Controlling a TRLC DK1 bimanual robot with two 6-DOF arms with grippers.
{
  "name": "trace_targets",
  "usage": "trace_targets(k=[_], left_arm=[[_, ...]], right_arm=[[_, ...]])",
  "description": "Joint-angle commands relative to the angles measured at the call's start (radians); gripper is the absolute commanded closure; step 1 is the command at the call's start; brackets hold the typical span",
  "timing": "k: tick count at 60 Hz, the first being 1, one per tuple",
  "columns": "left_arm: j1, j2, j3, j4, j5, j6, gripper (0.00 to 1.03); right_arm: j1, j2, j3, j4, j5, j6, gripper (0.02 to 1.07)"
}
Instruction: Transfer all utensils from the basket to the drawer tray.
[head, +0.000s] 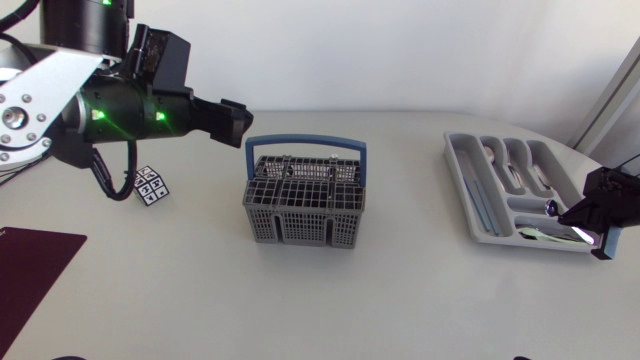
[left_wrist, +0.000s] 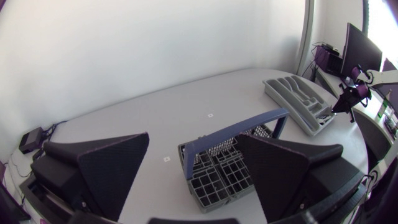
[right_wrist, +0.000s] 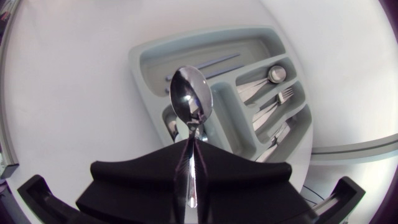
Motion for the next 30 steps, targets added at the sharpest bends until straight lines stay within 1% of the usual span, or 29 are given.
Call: trace_targets(k=[1, 2, 5, 18, 26, 30], left_arm=[[0.006, -0.033, -0.036, 0.009, -0.003, 0.021, 0.04], [0.006, -0.033, -0.036, 0.009, -0.003, 0.021, 0.04], [0.006, -0.041, -0.045, 0.009, -0.003, 0.023, 0.04], [0.022, -0.076, -0.070, 0.008, -0.003, 0.023, 0.04], [0.022, -0.092, -0.090, 0.005, -0.003, 0.026, 0.04], [0.019, -0.093, -0.102, 0.006, -0.003, 0.026, 0.04]], right_arm=[[-0.014, 0.046, 0.024, 0.040, 0.017, -0.060, 1.01], [-0.014, 0.049, 0.024, 0.043, 0.018, -0.060, 1.01], [-0.012, 0.075, 0.021, 0.103, 0.046, -0.068, 1.01], [-0.011, 0.158, 0.023, 0.231, 0.109, -0.113, 1.01], [-0.009, 0.179, 0.006, 0.281, 0.126, -0.140, 0.94], [-0.006, 0.185, -0.006, 0.298, 0.133, -0.146, 0.93]])
